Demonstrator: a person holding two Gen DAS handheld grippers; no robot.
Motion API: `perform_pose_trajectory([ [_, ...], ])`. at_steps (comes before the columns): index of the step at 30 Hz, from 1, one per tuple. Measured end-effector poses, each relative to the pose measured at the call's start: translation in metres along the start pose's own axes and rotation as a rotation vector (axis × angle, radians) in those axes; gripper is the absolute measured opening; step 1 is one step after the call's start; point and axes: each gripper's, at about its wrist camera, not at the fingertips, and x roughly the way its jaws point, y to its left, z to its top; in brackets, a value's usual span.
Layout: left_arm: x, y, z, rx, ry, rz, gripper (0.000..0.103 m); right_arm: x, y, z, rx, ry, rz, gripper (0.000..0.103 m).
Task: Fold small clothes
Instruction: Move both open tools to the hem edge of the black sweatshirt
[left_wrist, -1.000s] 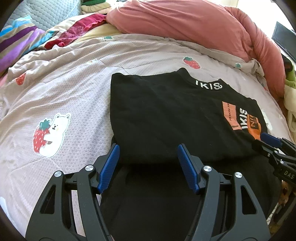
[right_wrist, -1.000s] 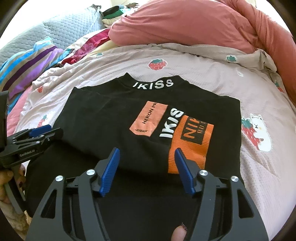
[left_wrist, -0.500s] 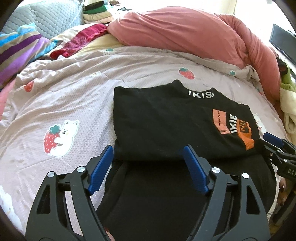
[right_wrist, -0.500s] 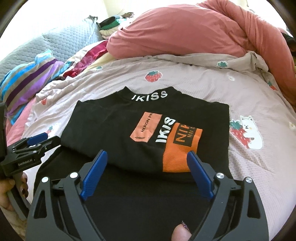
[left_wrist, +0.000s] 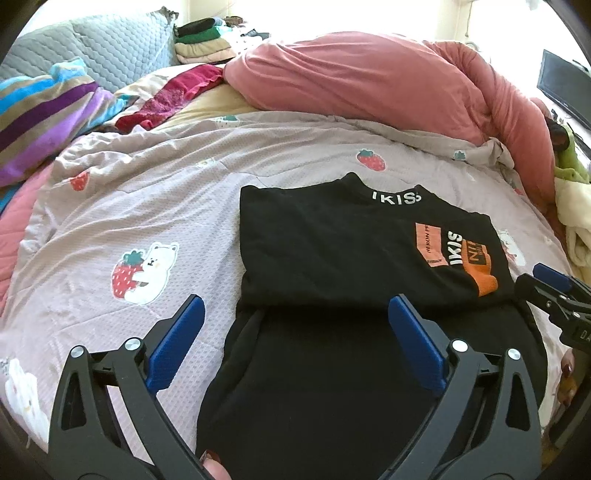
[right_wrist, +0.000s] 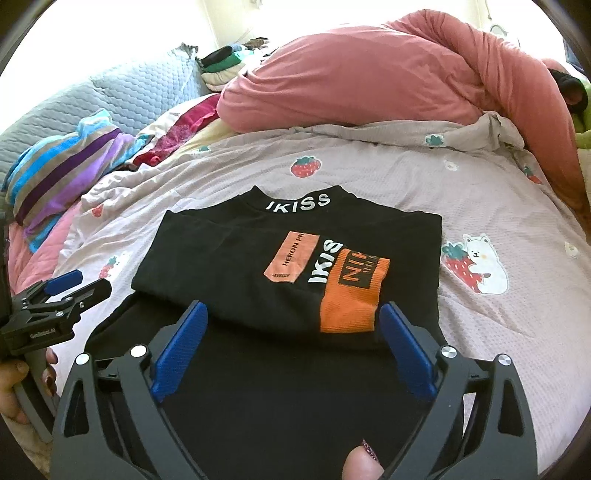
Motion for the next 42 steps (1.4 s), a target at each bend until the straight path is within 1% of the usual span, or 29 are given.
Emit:
perform_pose_trajectory([
  [11, -0.02, -0.002, -0.012, -0.009, -0.025, 0.014, 0.093, -0.019, -0.002, -0.009, -0.01, -0.019, 0.004, 0.094],
  [17, -0.024, -0.003, -0.02, -0.003, -0.02, 0.026, 0.093, -0.024, -0.002, -0.012, -0.012, -0.022, 0.001, 0.094],
  [25, -0.032, -0.002, -0.031, -0.003, -0.016, 0.039, 0.093, -0.037, -0.008, -0.026, -0.011, -0.021, -0.001, 0.094],
  [35, -0.037, 0.004, -0.046, -0.014, 0.001, 0.056, 0.093, -0.042, -0.009, -0.041, -0.016, 0.011, -0.001, 0.094],
  [42, -0.04, 0.011, -0.065, -0.017, 0.019, 0.061, 0.093, -0.046, -0.014, -0.061, -0.032, 0.053, -0.021, 0.094],
])
